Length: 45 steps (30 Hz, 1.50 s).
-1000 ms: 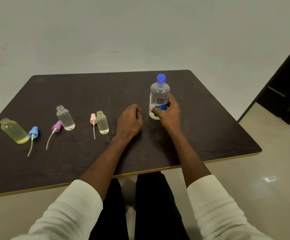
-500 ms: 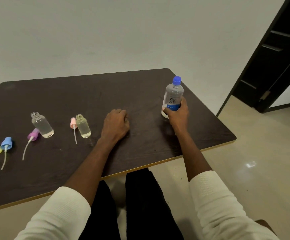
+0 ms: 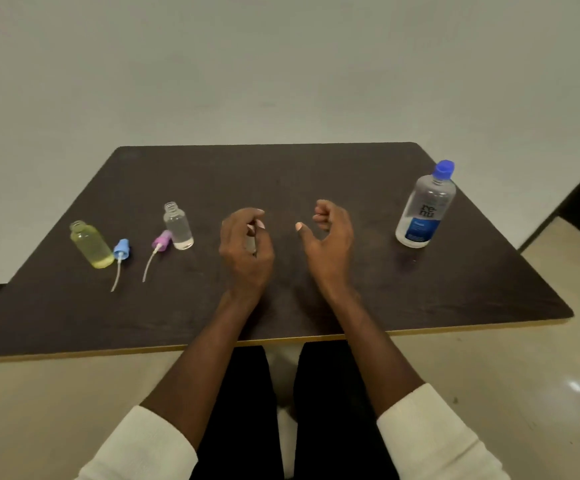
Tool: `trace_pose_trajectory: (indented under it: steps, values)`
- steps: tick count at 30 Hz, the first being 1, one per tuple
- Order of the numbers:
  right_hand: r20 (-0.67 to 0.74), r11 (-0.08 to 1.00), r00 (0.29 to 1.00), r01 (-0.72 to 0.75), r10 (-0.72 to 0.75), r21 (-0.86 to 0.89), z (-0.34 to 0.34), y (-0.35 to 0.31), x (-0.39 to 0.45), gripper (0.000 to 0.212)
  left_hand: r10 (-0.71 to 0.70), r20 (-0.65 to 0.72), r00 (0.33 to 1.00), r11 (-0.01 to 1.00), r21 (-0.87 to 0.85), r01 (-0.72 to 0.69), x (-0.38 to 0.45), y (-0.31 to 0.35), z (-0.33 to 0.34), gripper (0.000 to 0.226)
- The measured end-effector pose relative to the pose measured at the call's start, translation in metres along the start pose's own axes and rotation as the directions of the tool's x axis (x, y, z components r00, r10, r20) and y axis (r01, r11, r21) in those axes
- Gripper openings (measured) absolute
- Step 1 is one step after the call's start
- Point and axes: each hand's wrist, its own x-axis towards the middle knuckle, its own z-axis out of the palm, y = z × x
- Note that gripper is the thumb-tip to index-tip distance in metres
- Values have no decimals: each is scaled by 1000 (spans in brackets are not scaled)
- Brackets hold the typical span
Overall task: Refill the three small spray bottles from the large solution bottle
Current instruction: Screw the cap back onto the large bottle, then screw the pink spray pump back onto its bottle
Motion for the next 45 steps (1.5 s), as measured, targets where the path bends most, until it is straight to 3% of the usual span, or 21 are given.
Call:
trace_pose_trajectory:
  steps: [4, 7, 10, 12, 14, 16, 20, 24, 28, 33, 36, 38, 42, 45]
  values:
    - [193, 994, 980, -67, 50, 85, 39, -10, -6, 41, -158, -91, 983, 987, -10, 158, 12, -17, -37, 19]
    - [147, 986, 989, -52, 28, 161, 52, -17, -12, 33, -216, -104, 971, 975, 31, 220, 15, -29, -55, 24]
    - [124, 973, 982, -164, 145, 161, 56, -17, 3, 16, -342, -27, 939, 936, 82, 343, 16, -32, -62, 26]
    - [270, 955, 929, -286, 254, 84, 58, -12, 27, 7, -406, 51, 913, 910, 115, 398, 17, -34, -63, 28]
    - [480, 938, 818, -345, 315, -28, 64, -6, 47, 10, -433, 127, 892, 900, 117, 420, 19, -33, -62, 30]
    - [608, 938, 718, -311, 339, -156, 74, -1, 60, 24, -412, 178, 894, 911, 116, 396, 19, -32, -60, 32]
    - [707, 917, 597, -138, 379, -375, 98, -7, 74, 44, -429, 201, 881, 896, 214, 388, 19, -36, -59, 33]
    - [749, 887, 540, 12, 382, -461, 115, -16, 79, 62, -474, 170, 864, 869, 249, 428, 20, -38, -58, 30]
    - [791, 901, 506, 58, 345, -430, 123, -14, 81, 50, -467, 177, 866, 872, 253, 419, 20, -36, -58, 28]
    - [726, 923, 591, -91, 351, -373, 122, -8, 80, 36, -428, 192, 883, 889, 265, 373, 18, -35, -58, 26]
    - [594, 906, 702, -405, 393, -121, 117, -2, 78, 25, -400, 192, 896, 903, 251, 349, 17, -36, -58, 27]
    - [472, 847, 773, -523, 424, 95, 109, 2, 78, 19, -386, 216, 897, 914, 220, 341, 16, -35, -59, 27]
    - [249, 828, 900, -430, 359, 360, 79, -6, 80, 15, -375, 299, 878, 927, 143, 347, 15, -39, -54, 39]
    - [202, 849, 959, -273, 200, 452, 58, -26, 75, 11, -450, 369, 813, 892, 137, 432, 17, -44, -49, 60]
